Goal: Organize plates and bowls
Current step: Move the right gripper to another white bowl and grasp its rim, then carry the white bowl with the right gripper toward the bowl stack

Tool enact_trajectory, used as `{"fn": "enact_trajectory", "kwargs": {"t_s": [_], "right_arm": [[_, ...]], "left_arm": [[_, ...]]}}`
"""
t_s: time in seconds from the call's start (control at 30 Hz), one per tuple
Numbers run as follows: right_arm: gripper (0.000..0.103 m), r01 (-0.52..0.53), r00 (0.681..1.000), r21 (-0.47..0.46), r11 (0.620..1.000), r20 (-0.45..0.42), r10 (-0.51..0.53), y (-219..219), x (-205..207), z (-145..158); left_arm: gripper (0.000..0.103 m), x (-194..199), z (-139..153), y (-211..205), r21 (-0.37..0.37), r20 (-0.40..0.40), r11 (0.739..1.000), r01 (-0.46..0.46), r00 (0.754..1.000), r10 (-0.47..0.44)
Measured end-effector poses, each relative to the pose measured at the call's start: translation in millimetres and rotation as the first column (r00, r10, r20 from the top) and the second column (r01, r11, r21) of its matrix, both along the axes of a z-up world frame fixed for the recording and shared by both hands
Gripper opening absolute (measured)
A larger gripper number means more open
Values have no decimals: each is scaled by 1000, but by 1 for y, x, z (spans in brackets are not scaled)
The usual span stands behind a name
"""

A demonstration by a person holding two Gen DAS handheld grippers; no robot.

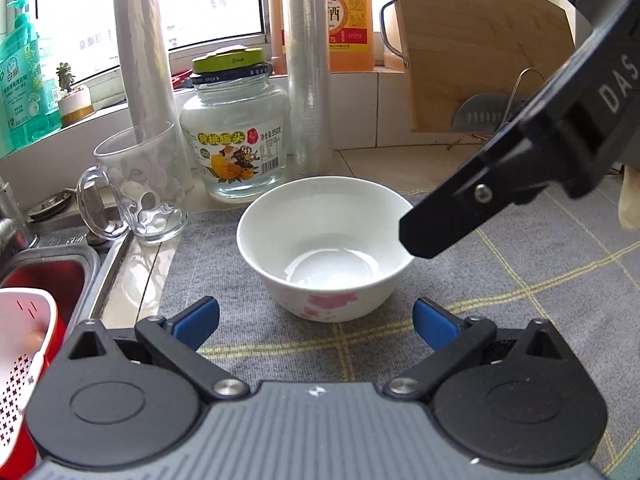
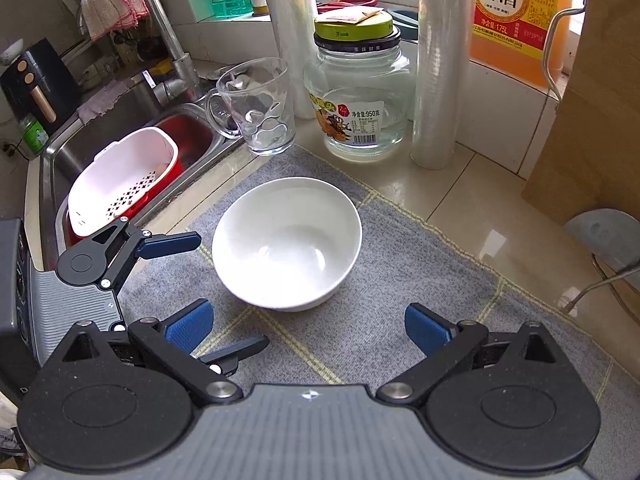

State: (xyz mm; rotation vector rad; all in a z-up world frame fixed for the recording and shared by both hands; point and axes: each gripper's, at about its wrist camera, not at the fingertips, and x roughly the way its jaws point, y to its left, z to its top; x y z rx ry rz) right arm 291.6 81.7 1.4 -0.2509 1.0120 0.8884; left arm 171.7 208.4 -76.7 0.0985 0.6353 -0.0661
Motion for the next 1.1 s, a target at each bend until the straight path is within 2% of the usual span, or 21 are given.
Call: {"fn": "enact_trajectory", "kwargs": {"t_s": [0.27,0.47,0.83,1.1], "right_arm": [[103,-34,999,23,999,-1,34,21,20,-9],[102,-66,998,30,997,-7,66,32,29,-17],[88,-105,994,30,994,-12,105,48,40,-27],[85,-106,994,56,993,-34,108,52,47,-30]], "left_arm": [[100,9,1,-1,-20,24,999,36,999,-36],[95,14,-1,2,-36,28,998,46,999,-45],[91,15,-2,4,-56,35,996,62,998,-60],[90,16,-1,5,-58,39,996,74,997,-71]]}}
